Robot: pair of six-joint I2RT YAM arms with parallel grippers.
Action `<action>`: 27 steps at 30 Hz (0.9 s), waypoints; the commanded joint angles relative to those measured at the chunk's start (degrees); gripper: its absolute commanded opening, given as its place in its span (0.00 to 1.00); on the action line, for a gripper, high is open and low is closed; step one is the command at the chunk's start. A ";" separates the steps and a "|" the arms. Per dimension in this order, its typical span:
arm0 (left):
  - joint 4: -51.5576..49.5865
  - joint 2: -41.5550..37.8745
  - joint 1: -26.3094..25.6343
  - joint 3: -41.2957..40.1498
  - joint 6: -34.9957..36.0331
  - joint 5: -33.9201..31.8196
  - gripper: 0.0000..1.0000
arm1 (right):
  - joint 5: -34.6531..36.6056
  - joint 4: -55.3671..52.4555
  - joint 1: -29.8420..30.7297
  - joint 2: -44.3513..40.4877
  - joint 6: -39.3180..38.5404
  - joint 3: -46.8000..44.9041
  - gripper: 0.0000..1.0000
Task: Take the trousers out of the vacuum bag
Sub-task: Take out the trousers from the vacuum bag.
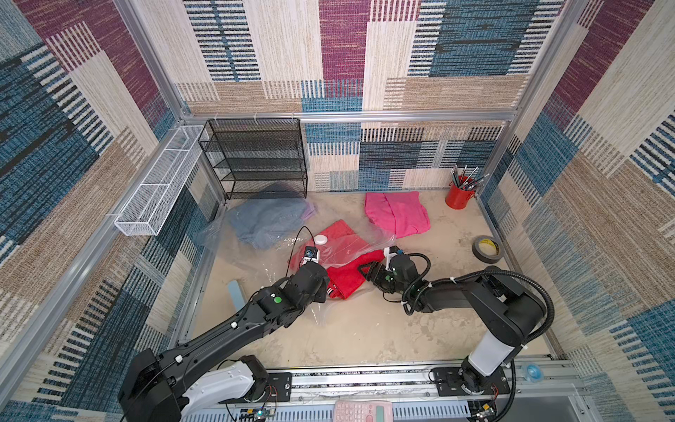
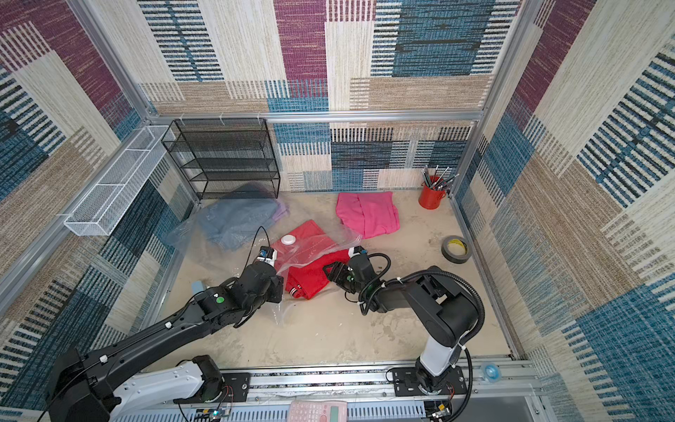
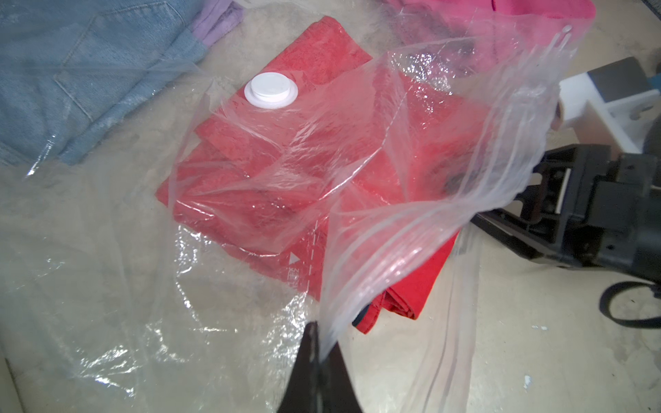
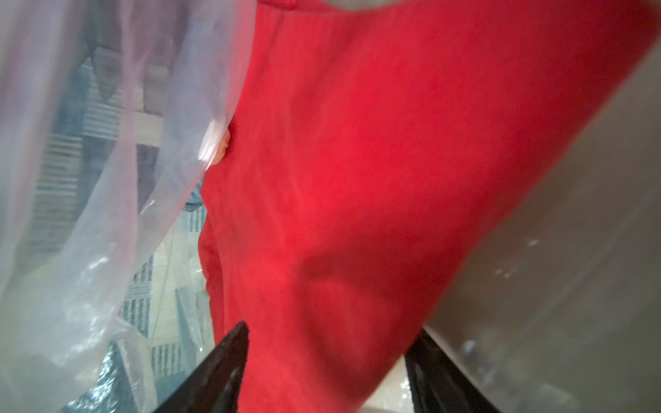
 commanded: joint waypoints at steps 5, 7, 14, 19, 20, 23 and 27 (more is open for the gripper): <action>0.77 0.56 0.08 0.37 -0.36 -0.30 0.00 | -1.77 7.61 2.59 4.28 7.69 -1.19 0.74; 0.82 0.43 0.11 0.35 -0.25 -0.32 0.00 | -2.19 9.11 2.85 5.86 8.41 -0.81 0.74; 0.78 0.27 0.08 0.46 0.04 -0.35 0.00 | -2.92 14.26 2.87 11.41 10.27 3.30 0.75; 0.53 -0.31 0.08 0.32 0.03 -0.80 0.00 | -1.78 12.83 2.82 12.70 9.08 6.80 0.50; 0.56 -0.41 0.09 0.25 0.11 -0.92 0.00 | -1.62 12.55 2.74 12.43 8.49 7.27 0.38; 0.47 -0.27 0.08 0.09 -0.07 -1.30 0.00 | -0.89 7.62 2.64 10.10 5.31 8.99 0.10; 1.48 0.32 0.08 -0.28 -0.44 -0.78 0.00 | -0.86 1.28 1.65 5.75 0.50 9.02 0.00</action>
